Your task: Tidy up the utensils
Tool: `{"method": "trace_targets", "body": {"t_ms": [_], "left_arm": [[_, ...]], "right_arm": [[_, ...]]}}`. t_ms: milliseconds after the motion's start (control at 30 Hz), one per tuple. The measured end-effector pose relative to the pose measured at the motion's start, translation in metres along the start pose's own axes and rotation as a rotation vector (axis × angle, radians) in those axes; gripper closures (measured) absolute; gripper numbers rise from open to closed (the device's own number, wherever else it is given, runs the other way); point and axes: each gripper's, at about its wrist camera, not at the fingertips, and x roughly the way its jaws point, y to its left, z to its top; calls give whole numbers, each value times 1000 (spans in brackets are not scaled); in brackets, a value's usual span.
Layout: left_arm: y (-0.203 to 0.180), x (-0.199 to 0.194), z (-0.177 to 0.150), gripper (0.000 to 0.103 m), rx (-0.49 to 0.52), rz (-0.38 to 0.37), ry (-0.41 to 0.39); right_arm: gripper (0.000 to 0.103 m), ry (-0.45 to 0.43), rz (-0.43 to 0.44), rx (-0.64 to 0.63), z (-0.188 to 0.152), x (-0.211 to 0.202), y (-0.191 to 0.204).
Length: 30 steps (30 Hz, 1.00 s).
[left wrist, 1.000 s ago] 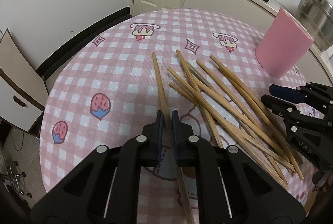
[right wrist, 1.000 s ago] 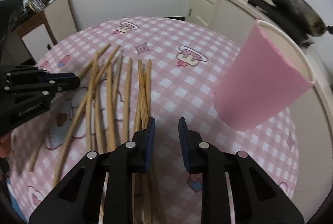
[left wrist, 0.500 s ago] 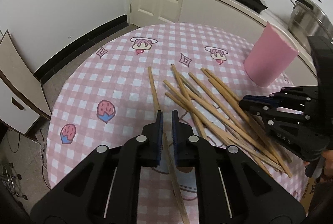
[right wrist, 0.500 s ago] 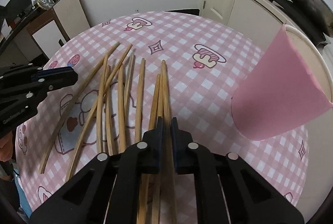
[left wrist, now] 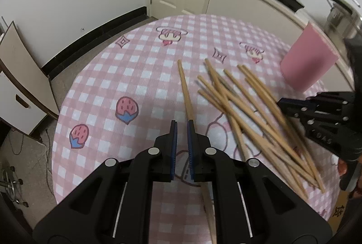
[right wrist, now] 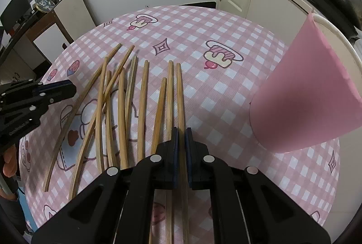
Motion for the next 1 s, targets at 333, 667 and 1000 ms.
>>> {"method": "trace_targets", "body": {"t_ms": [333, 667, 1000], "left_arm": [[0, 2, 4, 37, -17, -41, -11], [-18, 19, 8, 50, 86, 42, 12], [-35, 34, 31, 82, 160, 52, 10]], "right_arm": [[98, -3, -2, -9, 3, 3, -1], [98, -6, 0, -23, 8, 5, -1], [98, 6, -30, -52, 14, 9, 4]]}}
